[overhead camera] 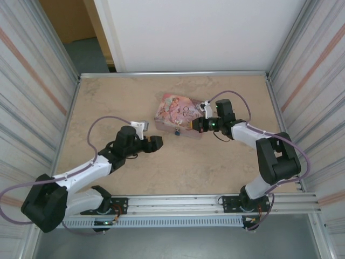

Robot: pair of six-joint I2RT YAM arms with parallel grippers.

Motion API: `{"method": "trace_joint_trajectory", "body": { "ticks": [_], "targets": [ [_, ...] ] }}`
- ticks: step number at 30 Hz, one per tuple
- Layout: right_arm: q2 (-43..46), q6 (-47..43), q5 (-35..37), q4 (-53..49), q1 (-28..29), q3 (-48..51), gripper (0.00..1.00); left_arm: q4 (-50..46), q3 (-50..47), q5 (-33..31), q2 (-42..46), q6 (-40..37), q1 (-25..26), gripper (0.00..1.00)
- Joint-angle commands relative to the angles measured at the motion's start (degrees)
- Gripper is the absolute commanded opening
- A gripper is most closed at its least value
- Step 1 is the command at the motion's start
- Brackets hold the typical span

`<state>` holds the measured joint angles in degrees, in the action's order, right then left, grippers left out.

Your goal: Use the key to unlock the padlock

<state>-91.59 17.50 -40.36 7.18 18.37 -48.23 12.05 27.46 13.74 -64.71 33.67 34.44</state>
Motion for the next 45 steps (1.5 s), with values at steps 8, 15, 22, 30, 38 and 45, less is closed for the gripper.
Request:
{"method": "trace_joint_trajectory", "body": {
  "ticks": [8, 15, 22, 30, 38, 45],
  "targets": [
    [-2.9, 0.7, -1.0, 0.6, -0.6, -0.1, 0.00, 4.9, 3.8, 1.7, -8.9, 0.0, -0.4, 0.69],
    [-3.8, 3.3, -2.5, 4.1, -0.5, 2.9, 0.00, 6.6, 7.9, 3.2, -16.3, -0.6, 0.0, 0.67],
    [-4.8, 4.8, -3.0, 5.9, 1.4, 4.0, 0.00, 8.2, 9.9, 3.3, -20.6, 0.0, 0.1, 0.66],
    [-7.0, 7.2, -2.6, 9.1, 4.4, 3.7, 0.00, 8.4, 10.7, 2.5, -23.0, 0.0, 0.0, 0.65],
    [-6.7, 7.0, -1.9, 8.0, 5.0, 2.9, 0.00, 7.9, 12.9, 1.4, -25.9, -3.7, -0.6, 0.56],
    [-5.8, 6.8, -1.1, 7.2, 5.1, 2.8, 0.00, 9.2, 15.2, 1.2, -29.8, -10.6, -0.8, 0.54]
  ]
}}
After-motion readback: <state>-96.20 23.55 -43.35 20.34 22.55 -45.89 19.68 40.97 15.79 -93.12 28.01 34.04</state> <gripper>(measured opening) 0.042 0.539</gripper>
